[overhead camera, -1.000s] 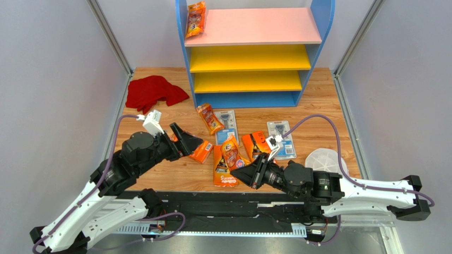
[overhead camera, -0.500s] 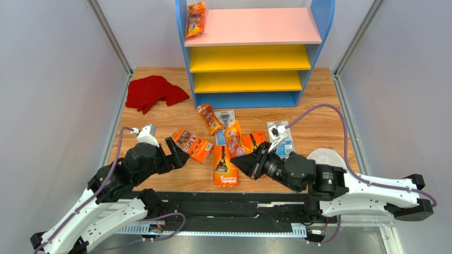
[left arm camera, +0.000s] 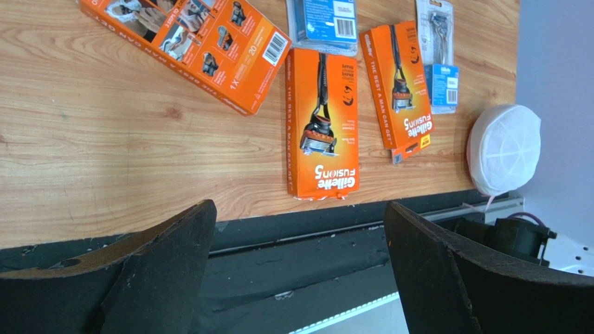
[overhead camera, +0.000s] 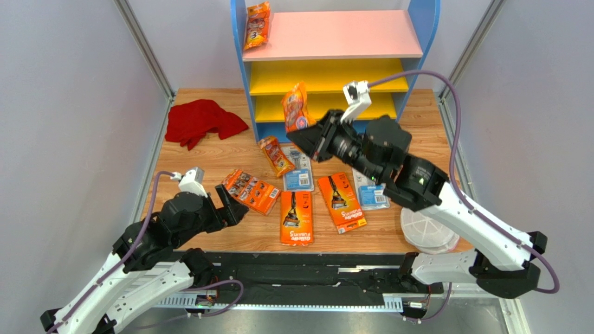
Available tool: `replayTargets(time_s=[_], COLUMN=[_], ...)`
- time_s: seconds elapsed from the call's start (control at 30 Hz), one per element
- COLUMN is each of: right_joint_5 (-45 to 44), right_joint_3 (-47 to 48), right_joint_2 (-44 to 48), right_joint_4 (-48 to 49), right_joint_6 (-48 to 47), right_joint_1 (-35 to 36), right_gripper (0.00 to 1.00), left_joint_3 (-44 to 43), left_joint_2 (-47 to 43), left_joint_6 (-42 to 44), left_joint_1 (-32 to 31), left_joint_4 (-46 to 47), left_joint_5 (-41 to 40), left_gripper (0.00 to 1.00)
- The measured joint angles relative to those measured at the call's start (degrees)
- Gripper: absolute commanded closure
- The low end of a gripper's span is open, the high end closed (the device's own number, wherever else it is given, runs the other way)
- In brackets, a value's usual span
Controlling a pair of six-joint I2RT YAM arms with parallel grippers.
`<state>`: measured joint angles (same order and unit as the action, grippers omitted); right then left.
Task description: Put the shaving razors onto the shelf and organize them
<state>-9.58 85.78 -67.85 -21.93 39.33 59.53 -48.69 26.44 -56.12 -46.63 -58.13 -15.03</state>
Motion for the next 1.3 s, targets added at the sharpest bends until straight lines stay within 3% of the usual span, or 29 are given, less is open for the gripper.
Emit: replayTargets(time_s=[0.2, 0.57, 0.9, 1.07, 1.3], right_joint_5=[10.01, 18.73, 20.57, 20.46, 20.15], right_joint_3=[17.07, 47.25, 52.39, 58.34, 59.58], right_joint_2=[-10.03, -32.17, -41.79, -46.53, -50.38], right_joint_4=[-2.62, -8.07, -7.61, -5.11, -0.83], right_joint_6=[-3.08, -5.35, -1.01, 2.69, 8.26], right_joint_1=[-9.35, -17.25, -24.76, -26.14, -27.19], right_gripper=[1.00, 1.00, 1.00, 0.98, 0.92], left_joint_3=[1.14, 1.40, 3.08, 4.09, 4.31], left_joint_2=[-1.57, -2.03, -2.89, -2.93, -3.04], left_joint_6=[0.04, 0.63, 1.22, 1.27, 1.42], left_joint_1=[0.00, 0.00, 0.00, 0.00, 0.00], left_joint_4=[-0.44, -0.39, 0.55, 1.11, 1.86], left_joint_5=[0.59, 1.29, 2.60, 3.30, 3.80], left_gripper=[0.01, 0.02, 0.02, 0.02, 0.02])
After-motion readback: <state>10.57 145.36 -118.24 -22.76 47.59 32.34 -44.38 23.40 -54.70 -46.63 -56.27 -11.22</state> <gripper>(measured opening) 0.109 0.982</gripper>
